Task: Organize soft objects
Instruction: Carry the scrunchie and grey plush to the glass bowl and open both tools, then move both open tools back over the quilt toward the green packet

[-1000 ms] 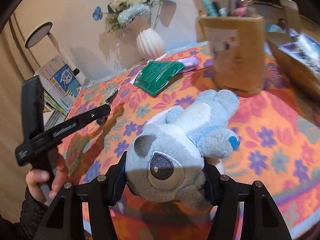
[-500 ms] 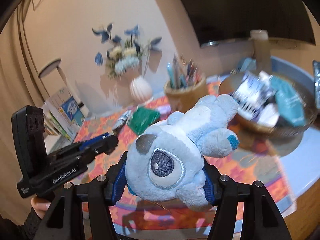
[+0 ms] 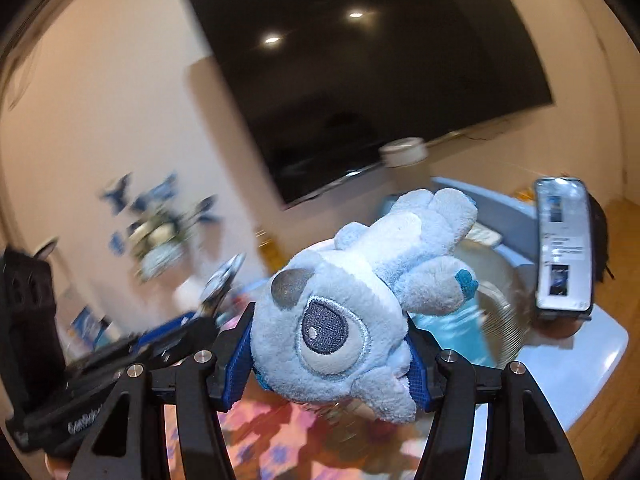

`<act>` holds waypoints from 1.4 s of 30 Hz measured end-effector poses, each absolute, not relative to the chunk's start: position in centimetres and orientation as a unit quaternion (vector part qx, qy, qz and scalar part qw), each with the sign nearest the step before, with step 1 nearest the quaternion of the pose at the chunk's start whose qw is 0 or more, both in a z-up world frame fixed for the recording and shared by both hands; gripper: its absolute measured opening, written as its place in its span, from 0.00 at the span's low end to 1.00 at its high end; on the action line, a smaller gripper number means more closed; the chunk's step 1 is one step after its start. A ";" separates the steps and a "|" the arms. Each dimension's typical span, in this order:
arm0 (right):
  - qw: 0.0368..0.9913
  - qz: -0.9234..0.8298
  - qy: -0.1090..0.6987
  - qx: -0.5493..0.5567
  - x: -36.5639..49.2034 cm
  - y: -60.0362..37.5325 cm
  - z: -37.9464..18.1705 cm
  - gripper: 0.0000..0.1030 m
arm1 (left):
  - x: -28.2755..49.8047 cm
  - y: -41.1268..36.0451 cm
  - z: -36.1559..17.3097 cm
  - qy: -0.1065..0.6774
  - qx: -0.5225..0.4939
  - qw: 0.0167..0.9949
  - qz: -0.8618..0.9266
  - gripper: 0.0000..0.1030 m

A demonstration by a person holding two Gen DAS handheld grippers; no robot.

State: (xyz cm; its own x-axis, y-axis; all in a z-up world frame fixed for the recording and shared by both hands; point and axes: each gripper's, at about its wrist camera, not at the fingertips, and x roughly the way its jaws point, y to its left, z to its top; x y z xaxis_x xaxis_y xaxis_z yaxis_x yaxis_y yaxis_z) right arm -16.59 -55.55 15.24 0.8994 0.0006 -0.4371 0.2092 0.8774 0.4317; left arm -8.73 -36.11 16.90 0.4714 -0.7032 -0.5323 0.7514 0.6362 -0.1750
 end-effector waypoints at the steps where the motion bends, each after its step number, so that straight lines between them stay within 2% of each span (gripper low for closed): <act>1: 0.941 -0.063 0.221 0.250 -15.9 -56.6 15.0 0.60 | -8.0 -37.0 16.6 0.292 0.042 0.858 -0.422 0.18; 5: 0.927 -0.073 0.238 0.280 -13.1 -60.3 13.7 0.60 | -6.0 -40.1 15.0 0.309 0.045 0.854 -0.417 0.19; 8: 0.914 -0.077 0.258 0.304 -11.4 -62.0 12.5 0.66 | -4.8 -41.9 13.4 0.338 0.027 0.846 -0.411 0.19; 9: 0.906 -0.072 0.272 0.318 -10.7 -62.6 11.9 0.71 | -4.8 -42.4 13.1 0.343 0.025 0.844 -0.412 0.19; 11: 0.890 -0.066 0.301 0.336 -9.7 -63.5 10.9 0.72 | -4.9 -43.3 12.4 0.348 0.035 0.843 -0.408 0.21; 12: 0.883 -0.066 0.316 0.340 -9.5 -63.7 10.5 0.73 | -5.1 -43.7 12.1 0.348 0.043 0.845 -0.404 0.25; 13: 0.874 -0.067 0.337 0.343 -9.4 -63.9 10.1 0.74 | -5.2 -43.9 11.9 0.349 0.048 0.846 -0.400 0.36; 15: 0.860 -0.073 0.365 0.348 -9.7 -64.1 9.7 0.75 | -5.4 -43.7 11.7 0.353 0.047 0.845 -0.400 0.44; 17: 0.856 -0.079 0.376 0.345 -10.7 -64.1 9.7 0.77 | -5.4 -43.6 11.6 0.360 0.047 0.843 -0.397 0.67; 18: 0.855 -0.087 0.382 0.340 -11.1 -64.1 9.8 0.81 | -5.6 -43.4 11.6 0.361 0.047 0.844 -0.393 0.81; 22: 0.853 -0.101 0.389 0.332 -13.3 -63.8 10.7 0.83 | -6.7 -42.2 12.1 0.353 0.051 0.843 -0.402 0.81; 29: 0.886 -0.081 0.353 0.290 -16.7 -59.9 14.7 0.84 | -9.8 -38.7 14.3 0.322 0.056 0.847 -0.419 0.81; 42: 0.921 0.030 0.329 0.207 -17.2 -47.1 18.2 0.88 | -11.5 -23.1 20.0 0.255 0.028 0.904 -0.342 0.82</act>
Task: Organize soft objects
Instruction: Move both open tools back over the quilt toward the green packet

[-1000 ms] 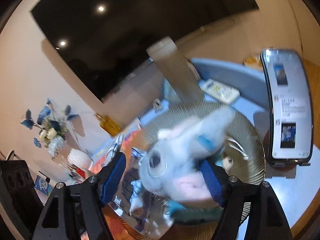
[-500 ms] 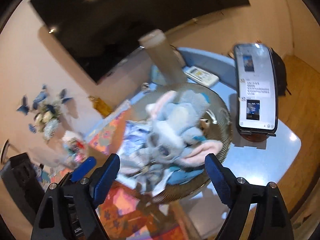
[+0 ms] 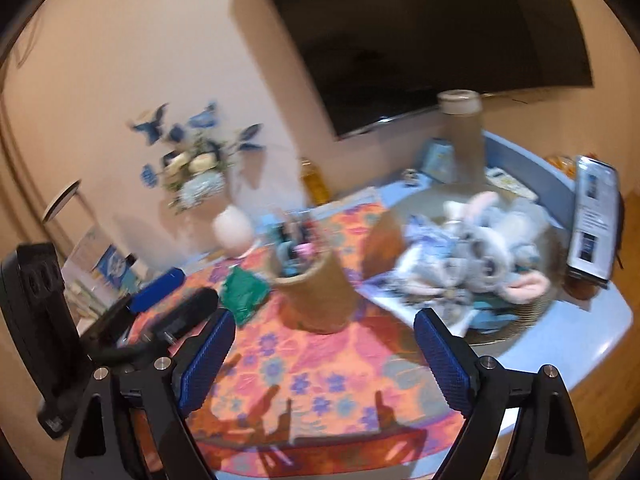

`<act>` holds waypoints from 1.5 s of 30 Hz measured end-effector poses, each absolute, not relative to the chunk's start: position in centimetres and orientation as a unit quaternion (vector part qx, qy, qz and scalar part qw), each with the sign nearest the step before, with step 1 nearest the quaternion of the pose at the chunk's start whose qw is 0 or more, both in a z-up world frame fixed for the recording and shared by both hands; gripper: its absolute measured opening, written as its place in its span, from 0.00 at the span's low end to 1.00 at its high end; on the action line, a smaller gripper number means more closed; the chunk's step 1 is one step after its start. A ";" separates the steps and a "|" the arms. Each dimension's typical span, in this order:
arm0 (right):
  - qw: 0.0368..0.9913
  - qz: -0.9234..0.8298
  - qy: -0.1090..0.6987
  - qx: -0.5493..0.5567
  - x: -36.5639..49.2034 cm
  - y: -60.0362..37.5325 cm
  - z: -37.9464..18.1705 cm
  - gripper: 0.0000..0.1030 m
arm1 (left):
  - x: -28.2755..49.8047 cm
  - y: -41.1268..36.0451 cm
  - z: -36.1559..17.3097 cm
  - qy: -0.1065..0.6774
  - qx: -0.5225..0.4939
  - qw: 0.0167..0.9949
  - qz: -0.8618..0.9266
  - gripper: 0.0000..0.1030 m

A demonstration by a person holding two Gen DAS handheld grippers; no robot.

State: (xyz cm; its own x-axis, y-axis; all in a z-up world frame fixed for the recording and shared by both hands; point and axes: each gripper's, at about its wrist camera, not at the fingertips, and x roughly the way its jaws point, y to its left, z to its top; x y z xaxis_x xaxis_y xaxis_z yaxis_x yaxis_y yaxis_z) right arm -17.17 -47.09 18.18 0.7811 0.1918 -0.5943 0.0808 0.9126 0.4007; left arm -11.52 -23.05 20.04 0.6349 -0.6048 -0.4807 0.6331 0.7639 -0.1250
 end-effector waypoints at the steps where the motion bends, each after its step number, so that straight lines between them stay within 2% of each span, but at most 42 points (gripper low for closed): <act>1: 0.922 0.038 0.329 0.202 -17.0 -46.1 18.3 0.88 | -11.5 -21.7 20.4 0.253 0.026 0.909 -0.331 0.82; 8: 0.925 0.105 0.331 0.156 -15.1 -37.9 18.1 0.90 | -11.0 -10.9 23.8 0.219 0.022 0.949 -0.225 0.83; 10: 0.924 0.117 0.335 0.142 -14.4 -35.5 17.7 0.93 | -10.6 -8.5 24.2 0.219 0.017 0.956 -0.195 0.90; 12: 0.924 0.128 0.338 0.128 -13.4 -33.2 16.7 0.94 | -9.8 -6.2 23.6 0.225 0.011 0.961 -0.161 0.94; 15: 0.922 0.134 0.341 0.125 -11.6 -30.5 14.5 0.94 | -8.0 -3.5 20.4 0.243 0.002 0.963 -0.113 0.94; 19: 0.915 0.124 0.357 0.140 -8.7 -28.5 10.8 0.94 | -5.2 -1.9 14.2 0.300 -0.014 0.949 -0.097 0.94; 23: 0.932 0.078 0.349 0.061 -6.9 -26.1 8.0 0.94 | -3.1 -2.4 8.4 0.317 0.003 0.944 -0.089 0.94; 28: 0.935 0.043 0.352 0.002 -5.5 -24.8 5.2 0.94 | -1.5 -1.9 4.1 0.361 -0.019 0.928 -0.085 0.94; 38: 0.918 0.044 0.392 0.030 -4.1 -26.1 3.4 0.94 | -0.5 0.1 3.0 0.397 -0.083 0.910 -0.083 0.94; 42: 0.911 0.046 0.407 0.049 -3.7 -26.7 3.3 0.94 | -0.9 -0.2 3.3 0.386 -0.074 0.916 -0.081 0.94; 45: 0.891 0.058 0.446 0.068 -1.8 -26.6 3.5 0.94 | -1.5 0.0 3.8 0.365 -0.070 0.926 -0.064 0.94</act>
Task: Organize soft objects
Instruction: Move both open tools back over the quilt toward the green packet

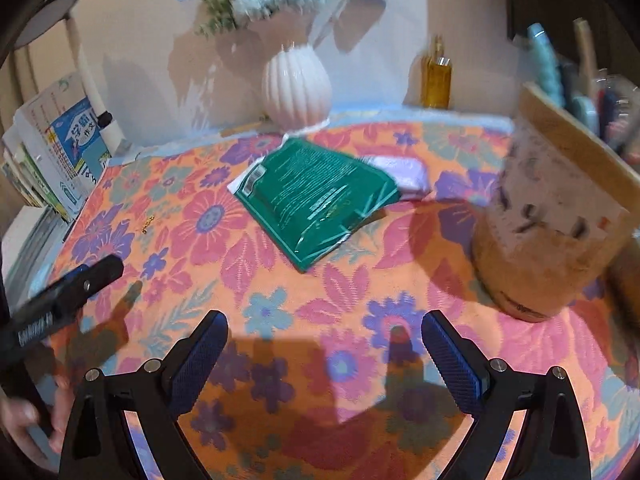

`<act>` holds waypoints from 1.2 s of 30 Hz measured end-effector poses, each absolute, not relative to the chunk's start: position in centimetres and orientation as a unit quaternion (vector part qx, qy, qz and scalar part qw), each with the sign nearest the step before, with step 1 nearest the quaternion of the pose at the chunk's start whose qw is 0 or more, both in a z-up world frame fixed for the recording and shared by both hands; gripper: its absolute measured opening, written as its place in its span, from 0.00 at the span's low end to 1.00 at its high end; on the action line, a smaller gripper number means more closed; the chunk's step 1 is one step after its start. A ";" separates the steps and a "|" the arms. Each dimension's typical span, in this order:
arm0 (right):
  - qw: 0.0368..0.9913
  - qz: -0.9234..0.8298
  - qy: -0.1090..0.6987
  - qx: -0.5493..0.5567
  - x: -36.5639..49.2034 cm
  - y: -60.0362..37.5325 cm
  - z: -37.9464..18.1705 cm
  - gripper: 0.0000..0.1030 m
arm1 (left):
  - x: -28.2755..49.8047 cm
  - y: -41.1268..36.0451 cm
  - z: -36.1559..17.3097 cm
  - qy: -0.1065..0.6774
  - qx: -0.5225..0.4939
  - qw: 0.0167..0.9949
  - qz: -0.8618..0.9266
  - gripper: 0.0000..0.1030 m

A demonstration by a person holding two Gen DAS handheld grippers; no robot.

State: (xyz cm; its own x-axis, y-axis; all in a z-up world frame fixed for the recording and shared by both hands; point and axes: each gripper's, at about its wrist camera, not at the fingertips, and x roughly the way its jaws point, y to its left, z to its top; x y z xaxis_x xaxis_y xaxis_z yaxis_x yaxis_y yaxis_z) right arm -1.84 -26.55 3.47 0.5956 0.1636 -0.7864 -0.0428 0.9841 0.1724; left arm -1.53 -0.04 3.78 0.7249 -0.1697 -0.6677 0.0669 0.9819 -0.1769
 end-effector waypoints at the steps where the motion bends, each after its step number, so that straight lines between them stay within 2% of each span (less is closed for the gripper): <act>1: 0.886 0.059 0.454 0.067 -1.0 -26.3 3.7 0.94 | -1.6 0.1 3.9 0.361 -0.069 0.929 -0.052 0.94; 8: 0.873 -0.018 0.487 -0.025 6.9 -23.5 2.9 0.94 | -1.9 1.2 4.1 0.350 -0.090 0.931 -0.044 0.94; 10: 0.864 -0.016 0.503 -0.010 8.0 -23.2 2.1 0.93 | -1.9 1.3 4.1 0.351 -0.093 0.931 -0.042 0.94; 14: 0.869 0.095 0.485 0.030 7.8 -20.1 2.7 0.81 | -2.3 1.7 4.3 0.337 -0.099 0.936 -0.020 0.94; 16: 0.867 0.151 0.474 0.029 6.4 -18.3 3.6 0.81 | -2.6 2.5 4.5 0.327 -0.118 0.937 -0.016 0.94; 18: 0.865 0.170 0.471 0.031 4.8 -17.5 4.7 0.77 | -2.8 3.6 4.5 0.319 -0.145 0.936 -0.017 0.95; 23: 0.866 0.119 0.486 0.005 0.1 -21.2 6.3 0.77 | -3.4 4.8 4.9 0.298 -0.178 0.937 -0.028 0.95; 26: 0.872 0.096 0.480 -0.020 -3.2 -25.3 6.4 0.84 | -2.8 4.1 4.6 0.317 -0.162 0.934 -0.031 0.95; 29: 0.877 0.095 0.471 -0.015 -5.2 -27.9 5.6 0.84 | -2.8 3.4 4.7 0.315 -0.141 0.938 -0.031 0.95; 36: 0.886 0.112 0.449 0.030 -1.3 -26.7 6.5 0.84 | -2.6 3.8 4.5 0.325 -0.148 0.934 -0.021 0.95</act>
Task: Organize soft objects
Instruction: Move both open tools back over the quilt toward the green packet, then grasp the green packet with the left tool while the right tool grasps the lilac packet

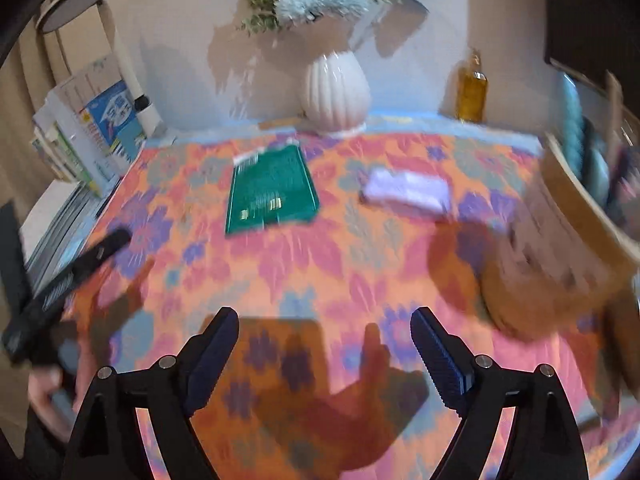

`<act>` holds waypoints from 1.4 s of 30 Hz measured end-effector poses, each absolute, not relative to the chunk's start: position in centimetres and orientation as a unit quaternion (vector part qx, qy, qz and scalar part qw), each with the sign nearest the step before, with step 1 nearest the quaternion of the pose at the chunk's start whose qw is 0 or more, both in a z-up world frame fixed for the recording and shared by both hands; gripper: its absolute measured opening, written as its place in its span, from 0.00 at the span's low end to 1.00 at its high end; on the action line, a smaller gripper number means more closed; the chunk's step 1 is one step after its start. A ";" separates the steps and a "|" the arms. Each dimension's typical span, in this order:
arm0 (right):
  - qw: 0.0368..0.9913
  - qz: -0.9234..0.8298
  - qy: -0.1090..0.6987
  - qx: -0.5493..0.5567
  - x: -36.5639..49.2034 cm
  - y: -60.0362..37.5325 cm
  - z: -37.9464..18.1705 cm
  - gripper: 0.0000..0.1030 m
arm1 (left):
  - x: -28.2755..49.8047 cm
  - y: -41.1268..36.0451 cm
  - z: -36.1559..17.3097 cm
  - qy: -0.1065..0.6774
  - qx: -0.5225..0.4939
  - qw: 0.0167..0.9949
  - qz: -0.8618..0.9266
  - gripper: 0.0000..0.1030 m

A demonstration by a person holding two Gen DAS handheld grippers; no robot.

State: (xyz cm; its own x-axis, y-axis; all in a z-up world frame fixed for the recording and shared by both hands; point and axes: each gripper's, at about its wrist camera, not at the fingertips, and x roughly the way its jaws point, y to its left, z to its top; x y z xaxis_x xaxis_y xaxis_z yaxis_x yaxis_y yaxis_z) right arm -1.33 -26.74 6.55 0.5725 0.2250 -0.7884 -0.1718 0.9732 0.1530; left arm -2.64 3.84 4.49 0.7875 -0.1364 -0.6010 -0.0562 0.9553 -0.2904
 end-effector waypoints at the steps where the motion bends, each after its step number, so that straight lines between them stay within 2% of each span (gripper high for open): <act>1: 0.888 0.103 0.448 0.019 -0.5 -25.9 6.5 0.84 | -2.6 4.0 4.5 0.326 -0.151 0.933 -0.020 0.95; 7: 0.869 0.100 0.483 -0.023 2.0 -22.5 5.3 0.84 | -2.6 4.0 4.3 0.328 -0.155 0.932 -0.020 0.95; 12: 0.834 0.031 0.549 -0.051 -1.5 -26.3 2.1 0.84 | -2.6 4.1 4.3 0.328 -0.161 0.930 -0.029 0.95; 18: 0.845 -0.031 0.534 -0.016 -10.0 -32.5 4.0 0.84 | -2.6 4.3 4.3 0.329 -0.169 0.928 -0.035 0.95; 24: 0.859 -0.034 0.511 0.003 -12.3 -34.0 6.7 0.84 | -2.6 3.5 4.5 0.332 -0.146 0.931 -0.034 0.95; 30: 0.883 0.031 0.467 -0.046 -9.0 -29.8 10.9 0.84 | -1.7 1.2 7.8 0.384 -0.133 0.911 -0.072 0.95; 31: 0.888 0.039 0.456 -0.050 -8.1 -29.5 11.4 0.86 | -1.4 0.7 8.9 0.385 -0.133 0.909 -0.084 0.95; 32: 0.893 0.045 0.446 -0.049 -6.7 -28.8 11.6 0.93 | -0.7 0.0 10.0 0.386 -0.134 0.907 -0.103 0.95; 33: 0.893 0.045 0.446 -0.041 -4.8 -28.6 11.4 0.95 | 0.0 -0.7 10.6 0.387 -0.134 0.905 -0.117 0.95; 35: 0.887 0.031 0.460 -0.015 -1.1 -28.5 10.3 0.95 | 2.2 -2.1 11.3 0.393 -0.129 0.902 -0.121 0.95; 42: 0.856 -0.002 0.516 -0.030 8.0 -26.1 5.6 0.95 | 10.2 -5.5 6.9 0.443 -0.129 0.881 -0.104 0.95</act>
